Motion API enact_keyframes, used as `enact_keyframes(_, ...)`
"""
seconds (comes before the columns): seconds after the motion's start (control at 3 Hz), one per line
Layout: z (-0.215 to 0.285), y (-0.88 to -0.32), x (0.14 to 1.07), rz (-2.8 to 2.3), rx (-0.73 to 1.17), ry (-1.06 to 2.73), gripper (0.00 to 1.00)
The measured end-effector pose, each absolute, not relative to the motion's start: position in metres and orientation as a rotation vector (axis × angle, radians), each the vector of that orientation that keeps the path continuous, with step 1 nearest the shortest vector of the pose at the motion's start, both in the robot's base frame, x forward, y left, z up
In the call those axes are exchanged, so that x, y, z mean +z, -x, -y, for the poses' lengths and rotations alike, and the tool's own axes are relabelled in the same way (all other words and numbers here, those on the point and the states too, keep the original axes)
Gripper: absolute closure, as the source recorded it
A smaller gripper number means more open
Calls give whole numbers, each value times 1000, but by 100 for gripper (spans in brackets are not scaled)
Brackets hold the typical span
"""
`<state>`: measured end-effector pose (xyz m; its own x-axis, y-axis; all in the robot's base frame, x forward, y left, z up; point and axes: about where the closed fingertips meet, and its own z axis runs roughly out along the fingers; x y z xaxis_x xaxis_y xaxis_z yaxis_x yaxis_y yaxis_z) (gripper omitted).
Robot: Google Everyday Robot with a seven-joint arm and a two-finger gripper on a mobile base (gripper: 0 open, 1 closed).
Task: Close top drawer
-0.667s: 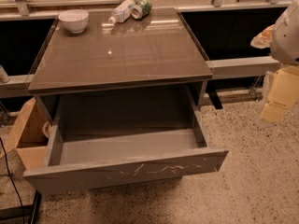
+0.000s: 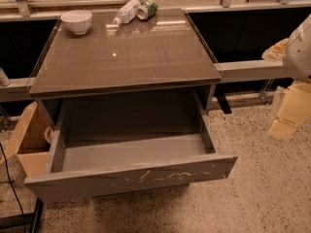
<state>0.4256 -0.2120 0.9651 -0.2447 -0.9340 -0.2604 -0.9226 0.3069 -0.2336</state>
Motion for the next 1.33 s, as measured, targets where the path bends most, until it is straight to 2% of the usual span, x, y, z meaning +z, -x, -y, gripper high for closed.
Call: enact_keyframes(1.33,178,-378,851,-2175,219,1391,0)
